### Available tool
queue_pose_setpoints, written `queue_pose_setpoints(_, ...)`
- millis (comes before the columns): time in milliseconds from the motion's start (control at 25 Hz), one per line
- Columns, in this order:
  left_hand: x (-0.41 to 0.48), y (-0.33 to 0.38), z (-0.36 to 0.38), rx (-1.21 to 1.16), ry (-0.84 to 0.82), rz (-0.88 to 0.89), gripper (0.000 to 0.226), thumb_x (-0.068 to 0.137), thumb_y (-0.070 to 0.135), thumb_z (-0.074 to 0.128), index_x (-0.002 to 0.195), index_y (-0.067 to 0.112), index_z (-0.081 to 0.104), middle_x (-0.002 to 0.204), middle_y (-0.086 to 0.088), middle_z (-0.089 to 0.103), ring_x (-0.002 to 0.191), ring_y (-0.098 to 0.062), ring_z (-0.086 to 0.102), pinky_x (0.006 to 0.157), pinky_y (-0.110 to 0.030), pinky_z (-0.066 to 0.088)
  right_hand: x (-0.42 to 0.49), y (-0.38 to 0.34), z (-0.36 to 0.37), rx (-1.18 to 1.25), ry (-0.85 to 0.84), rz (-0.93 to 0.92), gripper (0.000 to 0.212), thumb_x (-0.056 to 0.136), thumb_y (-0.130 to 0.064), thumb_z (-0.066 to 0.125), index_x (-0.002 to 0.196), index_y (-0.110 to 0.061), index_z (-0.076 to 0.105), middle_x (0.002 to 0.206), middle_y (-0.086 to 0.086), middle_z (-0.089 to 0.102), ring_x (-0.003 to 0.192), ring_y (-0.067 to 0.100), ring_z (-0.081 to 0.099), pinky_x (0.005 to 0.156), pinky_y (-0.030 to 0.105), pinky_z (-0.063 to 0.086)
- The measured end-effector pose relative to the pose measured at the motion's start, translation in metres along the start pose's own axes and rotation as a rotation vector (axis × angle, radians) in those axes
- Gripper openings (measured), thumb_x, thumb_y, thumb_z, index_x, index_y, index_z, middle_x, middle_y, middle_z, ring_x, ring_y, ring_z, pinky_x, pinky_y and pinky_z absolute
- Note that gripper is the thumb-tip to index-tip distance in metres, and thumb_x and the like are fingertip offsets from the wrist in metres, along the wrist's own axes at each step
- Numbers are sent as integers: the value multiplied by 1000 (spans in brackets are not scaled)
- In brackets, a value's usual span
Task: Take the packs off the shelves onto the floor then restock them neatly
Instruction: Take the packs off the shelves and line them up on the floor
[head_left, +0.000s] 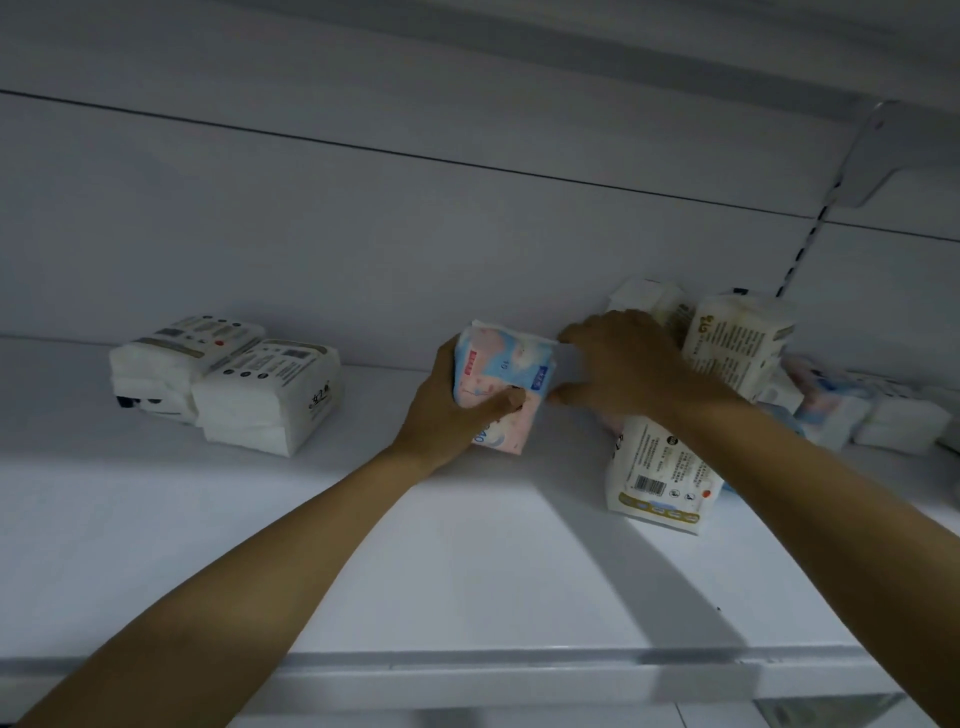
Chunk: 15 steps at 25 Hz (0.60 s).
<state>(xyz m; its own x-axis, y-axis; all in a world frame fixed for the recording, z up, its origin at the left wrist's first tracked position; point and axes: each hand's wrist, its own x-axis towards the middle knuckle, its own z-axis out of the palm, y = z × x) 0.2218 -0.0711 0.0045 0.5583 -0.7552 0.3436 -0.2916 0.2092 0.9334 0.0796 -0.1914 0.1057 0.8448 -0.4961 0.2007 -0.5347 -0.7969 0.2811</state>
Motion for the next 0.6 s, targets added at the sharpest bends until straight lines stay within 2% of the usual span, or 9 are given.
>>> queue_pose_setpoints(40,1,4,0,-74,8,-4,59,76,34,79,123,21,47,107,6,67,98,-13,68,73,-21,56,0,-5,-2,170,-37,-52,81,74,-56,72,139,-19,41,128,4,58,118,23,54,101,36,40)
queue_pose_setpoints(120,1,19,3,-244,28,-14,48,84,39,69,123,16,53,100,4,71,93,-13,70,71,-22,55,0,-19,-6,659,-148,-114,99,66,-42,84,146,-22,28,133,-2,54,122,17,52,101,34,43)
queue_pose_setpoints(160,0,30,7,-355,29,-31,45,89,39,60,126,15,54,99,5,72,93,-12,70,72,-22,55,0,-27,-8,911,-147,-147,101,66,-36,86,146,-24,25,132,-5,53,122,14,52,101,35,45)
queue_pose_setpoints(240,-4,52,15,-609,9,-72,48,91,46,43,128,18,54,106,2,72,101,-15,68,80,-31,56,-2,-39,-11,1231,-8,-196,92,68,-28,85,141,-23,29,129,-2,56,115,12,59,95,41,52)
queue_pose_setpoints(360,-22,82,17,-842,2,-107,71,84,67,32,131,20,55,124,-9,65,115,-28,62,82,-49,54,-27,-46,-25,1536,51,-233,62,83,-10,72,131,-28,38,124,-1,62,107,12,64,86,36,57)
queue_pose_setpoints(440,-39,97,16,-836,-30,-132,89,76,76,26,137,16,49,133,-14,58,121,-33,57,90,-59,49,-51,-39,-27,1694,-27,-185,53,86,-14,68,130,-28,43,119,-2,66,104,17,66,82,39,58)
queue_pose_setpoints(520,-62,107,20,-755,-23,-151,91,79,74,23,139,10,47,135,-17,56,123,-33,55,103,-57,41,-79,-30,-26,1796,-117,-153,52,83,-20,68,131,-23,48,115,1,69,103,22,68,83,42,57)
queue_pose_setpoints(600,-95,119,33,-699,21,-142,85,82,70,29,133,7,53,131,-19,59,120,-33,57,105,-50,43,-115,-27,-25,1777,-196,-214,52,82,-18,66,131,-19,49,116,2,69,102,21,68,85,40,57)
